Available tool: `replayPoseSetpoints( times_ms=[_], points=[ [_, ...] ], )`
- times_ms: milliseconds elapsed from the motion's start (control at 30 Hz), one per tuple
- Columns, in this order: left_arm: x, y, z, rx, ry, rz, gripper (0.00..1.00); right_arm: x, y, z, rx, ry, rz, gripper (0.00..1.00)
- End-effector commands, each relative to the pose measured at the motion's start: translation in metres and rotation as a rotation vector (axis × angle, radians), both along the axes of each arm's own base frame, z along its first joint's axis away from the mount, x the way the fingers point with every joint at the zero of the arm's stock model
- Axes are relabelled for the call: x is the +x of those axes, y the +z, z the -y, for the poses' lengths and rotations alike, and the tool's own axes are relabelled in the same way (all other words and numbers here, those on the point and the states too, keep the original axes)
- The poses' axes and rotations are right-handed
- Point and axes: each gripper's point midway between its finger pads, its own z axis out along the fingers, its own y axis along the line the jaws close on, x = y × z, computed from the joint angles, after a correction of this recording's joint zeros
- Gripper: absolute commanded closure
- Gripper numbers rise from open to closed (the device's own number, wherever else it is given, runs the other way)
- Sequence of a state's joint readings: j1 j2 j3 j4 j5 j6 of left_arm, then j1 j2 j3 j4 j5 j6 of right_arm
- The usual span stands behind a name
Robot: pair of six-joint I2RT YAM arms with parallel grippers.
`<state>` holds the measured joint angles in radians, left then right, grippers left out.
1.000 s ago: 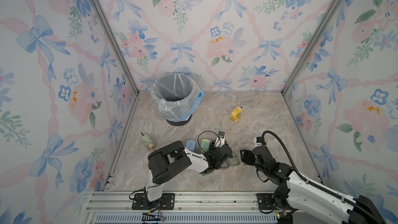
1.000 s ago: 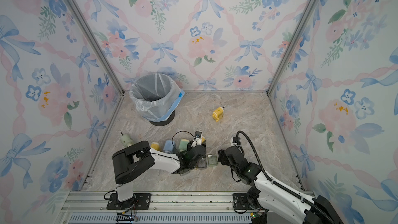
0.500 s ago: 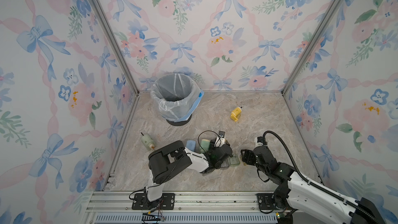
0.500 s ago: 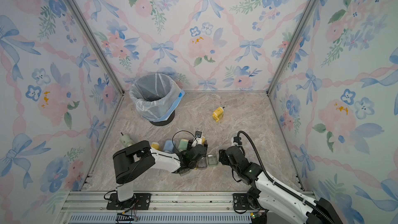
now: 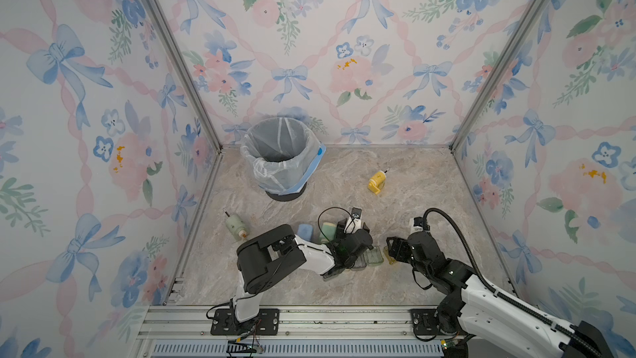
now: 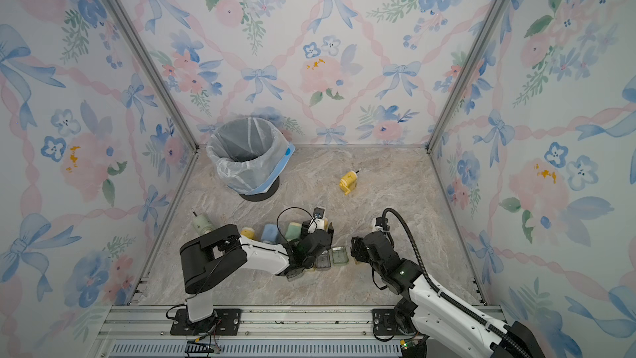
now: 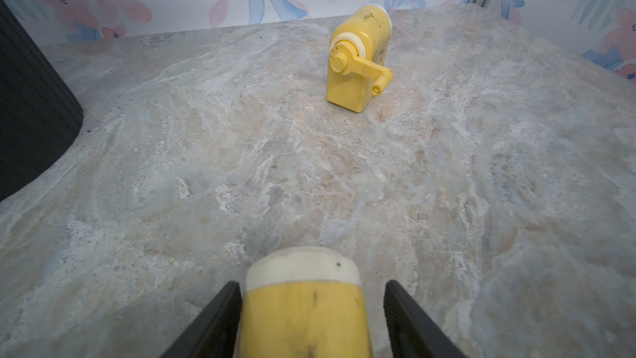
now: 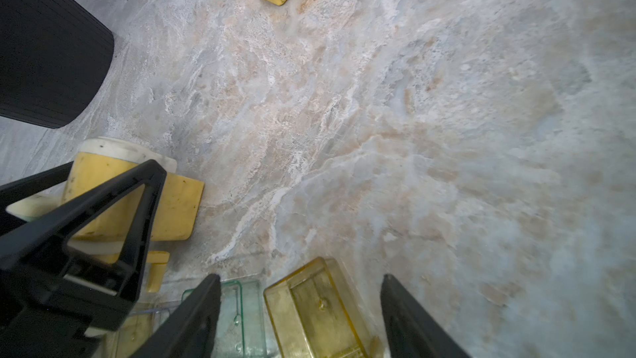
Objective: Take out the pencil sharpener tray and clean the shavings
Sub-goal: Place the pencil sharpener at the center of the board.
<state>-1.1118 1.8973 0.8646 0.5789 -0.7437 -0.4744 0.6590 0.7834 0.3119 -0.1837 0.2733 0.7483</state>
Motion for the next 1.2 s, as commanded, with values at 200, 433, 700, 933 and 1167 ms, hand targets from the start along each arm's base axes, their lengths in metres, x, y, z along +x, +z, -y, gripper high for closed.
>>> replayPoseSetpoints(
  times_ms=[200, 433, 700, 933, 1167],
  points=[
    [0.008, 0.038, -0.003, -0.044, 0.027, 0.055, 0.18, 0.003, 0.012, 0.002, 0.003, -0.002, 0.011, 0.26],
    [0.01, 0.06, -0.008, -0.058, 0.034, 0.084, 0.16, 0.004, 0.015, 0.004, 0.004, -0.005, 0.017, 0.26],
    [0.015, 0.076, -0.009, -0.079, 0.014, 0.091, 0.12, 0.005, 0.017, 0.008, 0.009, -0.012, 0.021, 0.26],
    [0.029, 0.089, 0.001, -0.055, -0.02, 0.117, 0.1, 0.007, 0.025, 0.018, 0.011, -0.029, 0.025, 0.26],
    [0.062, 0.097, 0.026, -0.118, -0.195, 0.077, 0.09, 0.009, 0.035, 0.031, 0.02, -0.05, 0.034, 0.25]
  ],
)
